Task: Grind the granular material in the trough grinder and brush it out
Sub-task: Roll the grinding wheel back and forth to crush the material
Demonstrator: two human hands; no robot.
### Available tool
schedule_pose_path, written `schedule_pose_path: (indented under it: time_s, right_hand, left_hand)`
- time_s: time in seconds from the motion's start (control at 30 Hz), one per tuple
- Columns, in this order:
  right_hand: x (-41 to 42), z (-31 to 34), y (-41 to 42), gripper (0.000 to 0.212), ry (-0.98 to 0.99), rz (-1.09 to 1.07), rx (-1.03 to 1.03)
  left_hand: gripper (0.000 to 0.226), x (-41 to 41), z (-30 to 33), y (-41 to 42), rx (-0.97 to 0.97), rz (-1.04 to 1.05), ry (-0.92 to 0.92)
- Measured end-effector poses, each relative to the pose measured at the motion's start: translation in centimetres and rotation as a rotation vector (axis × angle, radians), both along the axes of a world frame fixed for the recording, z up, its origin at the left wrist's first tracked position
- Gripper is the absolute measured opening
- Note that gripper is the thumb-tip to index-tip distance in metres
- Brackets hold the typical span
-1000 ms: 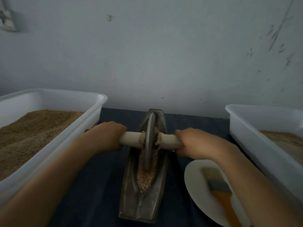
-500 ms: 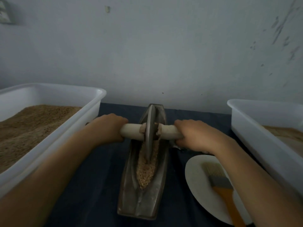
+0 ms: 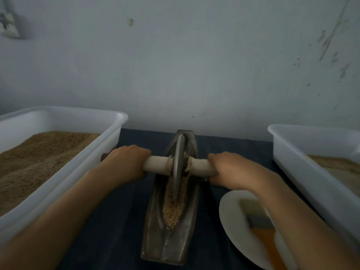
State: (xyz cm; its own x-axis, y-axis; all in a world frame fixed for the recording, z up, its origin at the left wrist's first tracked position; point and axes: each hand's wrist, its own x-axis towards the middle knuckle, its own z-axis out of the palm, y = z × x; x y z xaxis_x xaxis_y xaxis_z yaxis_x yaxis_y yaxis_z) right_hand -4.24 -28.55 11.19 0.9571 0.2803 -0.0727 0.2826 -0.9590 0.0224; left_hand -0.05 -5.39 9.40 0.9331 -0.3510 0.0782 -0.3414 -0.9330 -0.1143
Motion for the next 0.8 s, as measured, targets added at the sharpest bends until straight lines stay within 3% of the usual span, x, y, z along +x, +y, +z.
schedule_pose_path:
  time_s: [0.2,0.3,0.47,0.67,0.8]
  right_hand:
    - [-2.3,2.0,0.2,0.024,0.257,0.041,0.026]
    - [-2.3,1.9,0.2,0.022,0.256,0.057,0.011]
    - [-0.1,0.5,-0.3,0.018,0.076,0.008,0.031]
    - [3.2,-2.4,-1.0,0.023,-0.442,0.005,-0.067]
    - [3.4,-2.8,-0.9,0.021,-0.504,-0.02,-0.046]
  left_hand:
    - [0.032,-1.8,2.2,0.3,0.118,-0.035,0.283]
    - [0.032,-1.7,2.1,0.3,0.124,-0.035,0.292]
    - [0.031,0.5,0.3,0.0,0.011,-0.009,0.064]
    - [0.021,2.8,-2.1,-1.0,-0.138,-0.009,-0.353]
    - [0.025,2.7,-2.4,-1.0,-0.158,-0.036,-0.391]
